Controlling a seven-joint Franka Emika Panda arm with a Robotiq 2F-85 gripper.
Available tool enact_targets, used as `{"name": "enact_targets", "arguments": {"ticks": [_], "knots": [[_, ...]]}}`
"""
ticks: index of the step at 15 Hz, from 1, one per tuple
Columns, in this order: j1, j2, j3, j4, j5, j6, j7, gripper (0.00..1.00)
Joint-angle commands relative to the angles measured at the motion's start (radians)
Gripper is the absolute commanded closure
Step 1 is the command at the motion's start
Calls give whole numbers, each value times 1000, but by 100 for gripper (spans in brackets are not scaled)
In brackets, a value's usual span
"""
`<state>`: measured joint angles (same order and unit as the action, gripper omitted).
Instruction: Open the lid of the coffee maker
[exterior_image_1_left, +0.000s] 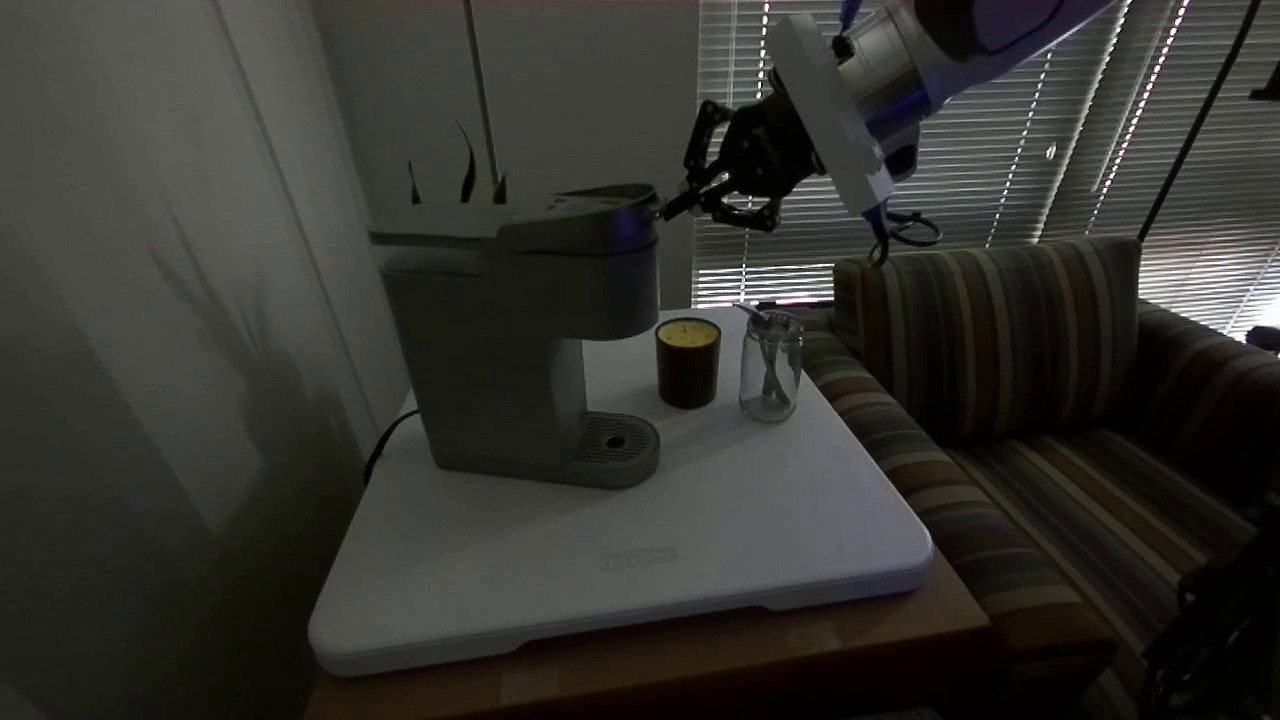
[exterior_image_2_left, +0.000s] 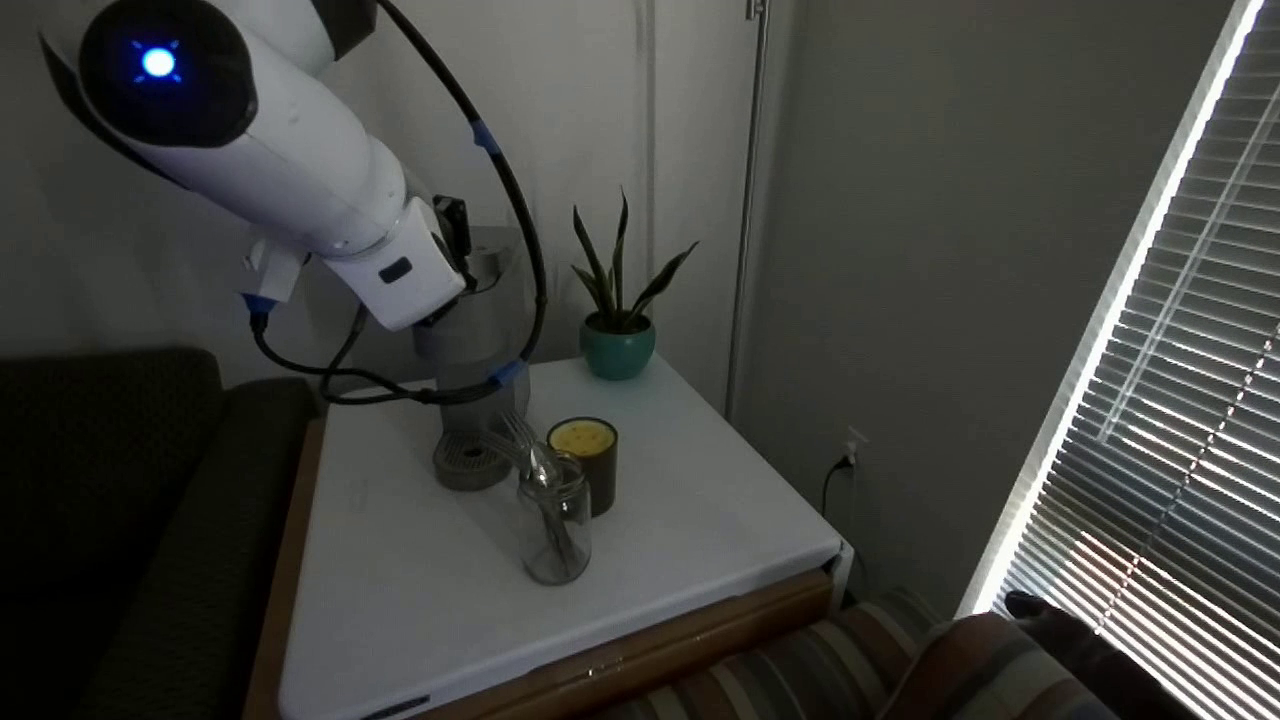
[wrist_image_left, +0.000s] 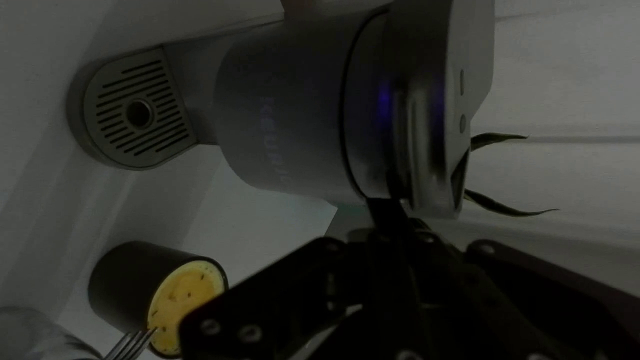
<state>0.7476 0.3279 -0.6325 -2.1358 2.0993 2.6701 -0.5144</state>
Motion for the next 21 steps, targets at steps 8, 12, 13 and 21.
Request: {"name": "enact_targets", "arguments": {"ticks": [8,12,13,21], "knots": [[-33,-47,31,-18,9,-6,-59,100],[-169,-103,197,-10,-51,78,-77,100],[-33,-88,63,-18,-66,65,-42,100],[-22,-140,90,-17,-173,129,-40,100]]}}
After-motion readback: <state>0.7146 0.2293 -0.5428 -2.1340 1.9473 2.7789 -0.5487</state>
